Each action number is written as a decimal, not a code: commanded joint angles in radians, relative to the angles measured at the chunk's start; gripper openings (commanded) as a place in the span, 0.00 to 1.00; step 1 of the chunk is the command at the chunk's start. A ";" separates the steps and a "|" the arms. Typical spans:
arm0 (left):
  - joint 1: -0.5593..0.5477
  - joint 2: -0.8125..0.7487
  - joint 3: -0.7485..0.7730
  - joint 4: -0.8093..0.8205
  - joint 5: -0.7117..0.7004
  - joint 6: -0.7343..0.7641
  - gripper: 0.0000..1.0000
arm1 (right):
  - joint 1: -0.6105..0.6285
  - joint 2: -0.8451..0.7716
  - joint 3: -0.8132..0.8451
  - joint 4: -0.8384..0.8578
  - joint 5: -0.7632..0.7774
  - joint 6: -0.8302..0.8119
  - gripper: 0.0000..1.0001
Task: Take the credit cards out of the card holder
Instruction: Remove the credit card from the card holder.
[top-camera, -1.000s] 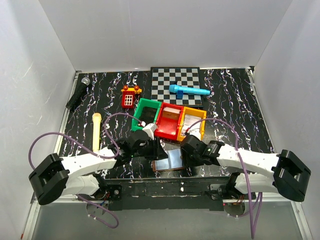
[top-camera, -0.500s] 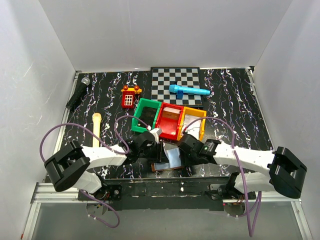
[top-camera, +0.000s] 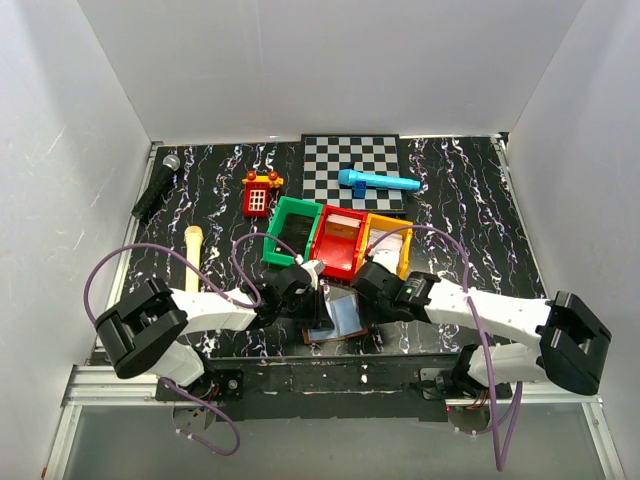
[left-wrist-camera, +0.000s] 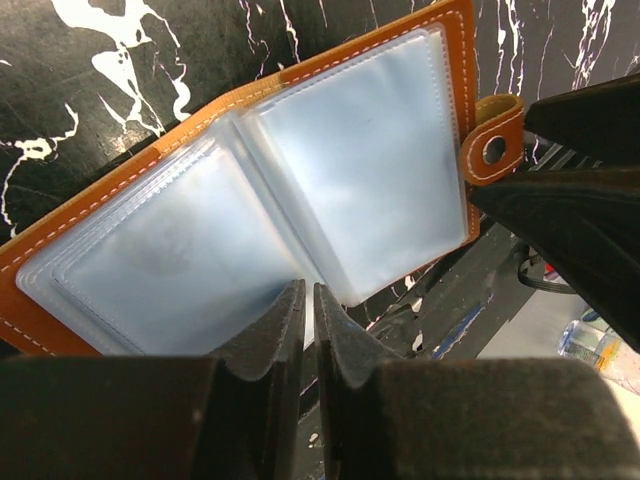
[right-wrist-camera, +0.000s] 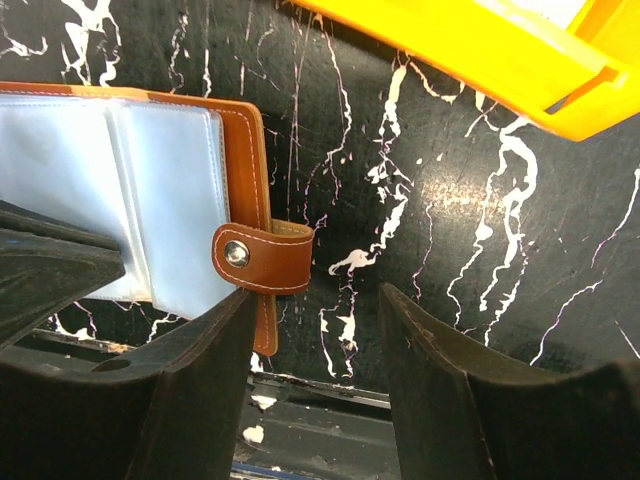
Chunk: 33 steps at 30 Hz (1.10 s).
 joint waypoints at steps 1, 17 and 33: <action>-0.008 0.015 -0.005 -0.056 -0.015 0.026 0.07 | 0.008 -0.006 0.062 -0.015 0.046 -0.018 0.60; -0.011 -0.007 -0.017 -0.056 -0.022 0.025 0.04 | 0.078 0.138 0.209 -0.085 0.081 -0.081 0.70; -0.011 -0.016 -0.024 -0.060 -0.028 0.028 0.01 | 0.086 0.246 0.309 -0.266 0.230 -0.067 0.61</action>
